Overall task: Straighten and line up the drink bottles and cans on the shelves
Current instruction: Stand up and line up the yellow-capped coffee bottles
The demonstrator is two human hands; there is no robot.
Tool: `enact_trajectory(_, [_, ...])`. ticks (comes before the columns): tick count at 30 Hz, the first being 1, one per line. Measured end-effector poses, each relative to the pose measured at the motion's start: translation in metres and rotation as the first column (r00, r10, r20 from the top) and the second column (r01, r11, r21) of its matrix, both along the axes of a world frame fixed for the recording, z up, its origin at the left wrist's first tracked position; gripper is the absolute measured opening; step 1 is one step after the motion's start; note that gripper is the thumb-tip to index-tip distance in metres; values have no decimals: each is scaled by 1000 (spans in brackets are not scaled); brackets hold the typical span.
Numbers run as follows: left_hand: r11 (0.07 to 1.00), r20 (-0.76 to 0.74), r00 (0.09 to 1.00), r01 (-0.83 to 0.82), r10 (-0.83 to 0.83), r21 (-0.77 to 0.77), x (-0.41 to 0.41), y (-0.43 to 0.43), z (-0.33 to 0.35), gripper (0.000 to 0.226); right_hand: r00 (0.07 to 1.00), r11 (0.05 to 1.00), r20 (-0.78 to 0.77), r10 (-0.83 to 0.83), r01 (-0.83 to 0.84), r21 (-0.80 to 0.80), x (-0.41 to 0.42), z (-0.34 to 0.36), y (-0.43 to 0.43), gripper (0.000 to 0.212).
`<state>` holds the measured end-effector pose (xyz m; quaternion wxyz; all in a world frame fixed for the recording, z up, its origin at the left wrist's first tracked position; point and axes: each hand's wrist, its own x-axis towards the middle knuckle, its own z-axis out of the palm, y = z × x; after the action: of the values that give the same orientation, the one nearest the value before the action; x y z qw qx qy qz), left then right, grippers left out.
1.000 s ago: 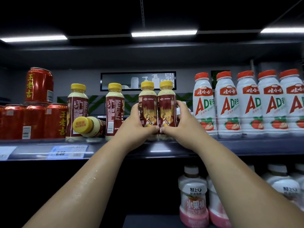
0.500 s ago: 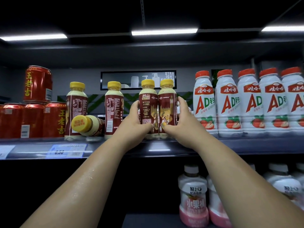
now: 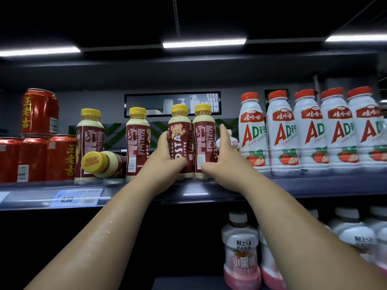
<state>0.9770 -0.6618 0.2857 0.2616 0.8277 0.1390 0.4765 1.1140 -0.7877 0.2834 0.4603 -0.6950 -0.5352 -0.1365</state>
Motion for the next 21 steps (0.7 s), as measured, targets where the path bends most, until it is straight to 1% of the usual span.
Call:
enact_trajectory(2, [1000,-2,1000,13,-13,-23,-1,0,1,68,1000,1000,-6,8,-8,6,1,0,1,120])
enact_trajectory(5, [1000,-6,1000,-4,4,-11,-1,2,-1,82,999,999,40,-32,31,39,2,-1,3,123])
enact_trajectory(6, [1000,-6,1000,-9,9,-8,-1,2,-1,83,999,999,39,-29,27,37,3,-2,3,123])
enact_trajectory(10, [1000,-9,1000,-22,22,-5,0,3,0,82,999,999,30,-16,15,33,5,-2,4,117])
enact_trajectory(14, [1000,-3,1000,-19,19,0,0,4,-1,81,994,996,78,-78,73,54,4,-3,3,107])
enact_trajectory(18, [1000,-1,1000,-21,21,5,0,5,-1,77,992,992,77,-95,88,90,1,-3,1,99])
enact_trajectory(21, [999,2,999,-49,49,24,1,5,-1,75,984,984,99,-150,138,113,0,-4,2,96])
